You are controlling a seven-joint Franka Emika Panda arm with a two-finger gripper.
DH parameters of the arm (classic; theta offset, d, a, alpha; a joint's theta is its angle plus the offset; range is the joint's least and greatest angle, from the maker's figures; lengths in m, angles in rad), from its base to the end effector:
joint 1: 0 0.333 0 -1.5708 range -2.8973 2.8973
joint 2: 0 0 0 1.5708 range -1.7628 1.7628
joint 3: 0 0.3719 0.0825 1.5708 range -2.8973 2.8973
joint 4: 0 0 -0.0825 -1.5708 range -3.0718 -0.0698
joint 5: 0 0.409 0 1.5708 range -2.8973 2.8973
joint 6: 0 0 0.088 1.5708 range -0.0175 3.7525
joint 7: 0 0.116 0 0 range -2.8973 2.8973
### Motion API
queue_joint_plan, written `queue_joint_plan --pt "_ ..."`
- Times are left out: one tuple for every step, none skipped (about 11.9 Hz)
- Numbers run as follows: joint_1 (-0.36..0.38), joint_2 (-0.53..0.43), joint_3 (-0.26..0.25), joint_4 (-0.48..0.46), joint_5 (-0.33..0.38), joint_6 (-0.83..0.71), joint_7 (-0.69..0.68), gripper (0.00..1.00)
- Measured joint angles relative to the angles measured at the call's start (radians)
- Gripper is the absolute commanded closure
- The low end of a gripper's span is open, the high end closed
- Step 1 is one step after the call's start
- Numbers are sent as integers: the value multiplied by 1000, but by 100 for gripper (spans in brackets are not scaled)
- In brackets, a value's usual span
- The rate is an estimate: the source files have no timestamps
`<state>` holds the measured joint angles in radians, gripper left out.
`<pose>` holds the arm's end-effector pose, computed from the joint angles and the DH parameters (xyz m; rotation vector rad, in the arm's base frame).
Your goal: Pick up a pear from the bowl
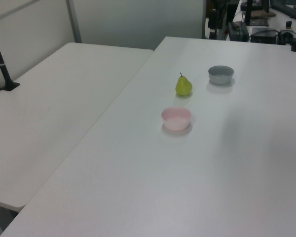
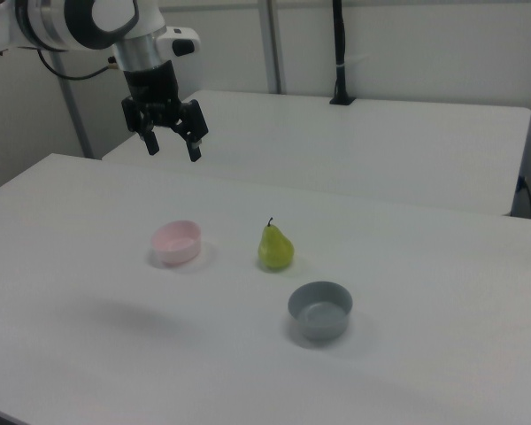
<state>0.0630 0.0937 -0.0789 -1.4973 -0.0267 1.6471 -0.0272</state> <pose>0.6217 -0.0102 0.6591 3.1051 0.0204 0.0864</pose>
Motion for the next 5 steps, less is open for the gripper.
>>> queue_joint_plan --pt "-12 -5 10 -1 0 0 0 0" --pt "-13 -8 14 -1 0 -2 0 0" --pt "-14 -9 17 -2 0 -3 0 0" --pt "-14 -9 19 -4 0 -6 0 0" --pt "-14 -9 20 -5 0 -17 0 0"
